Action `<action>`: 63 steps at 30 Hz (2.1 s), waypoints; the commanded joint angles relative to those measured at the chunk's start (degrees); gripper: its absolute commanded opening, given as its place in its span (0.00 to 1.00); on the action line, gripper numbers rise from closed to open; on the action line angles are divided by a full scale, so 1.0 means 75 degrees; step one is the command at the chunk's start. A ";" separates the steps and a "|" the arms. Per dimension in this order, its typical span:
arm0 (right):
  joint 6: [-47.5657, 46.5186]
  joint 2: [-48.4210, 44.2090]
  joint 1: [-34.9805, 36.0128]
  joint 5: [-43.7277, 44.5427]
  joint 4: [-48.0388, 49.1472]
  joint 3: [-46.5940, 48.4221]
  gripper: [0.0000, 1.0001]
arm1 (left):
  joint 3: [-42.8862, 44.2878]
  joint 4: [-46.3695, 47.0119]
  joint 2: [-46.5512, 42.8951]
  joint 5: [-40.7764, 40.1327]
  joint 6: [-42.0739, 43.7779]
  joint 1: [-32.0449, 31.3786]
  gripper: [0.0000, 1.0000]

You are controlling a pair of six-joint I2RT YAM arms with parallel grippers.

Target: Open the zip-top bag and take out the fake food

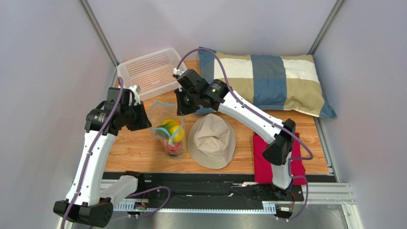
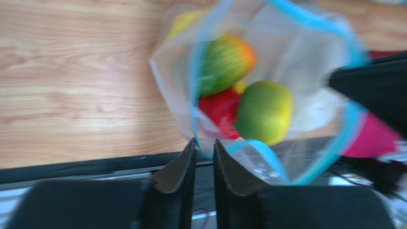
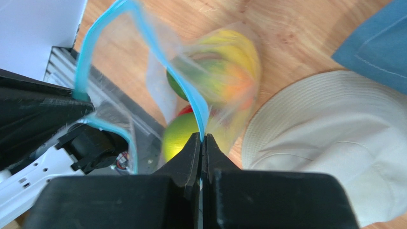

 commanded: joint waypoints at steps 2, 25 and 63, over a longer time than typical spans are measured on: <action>0.0279 0.0129 0.0198 -0.0221 0.0229 0.0683 0.00 | 0.1545 0.0587 -0.0407 0.1883 -0.1346 0.0039 0.28; 0.0596 0.0258 0.0210 -0.0454 0.0251 0.0871 0.00 | -0.0620 0.1714 0.0719 0.1229 -0.2097 -0.0945 0.57; 0.1627 -0.0761 -0.0258 -0.1346 0.1400 -0.1929 0.00 | -0.3550 0.7207 0.1994 0.0935 -0.2952 -0.2058 0.76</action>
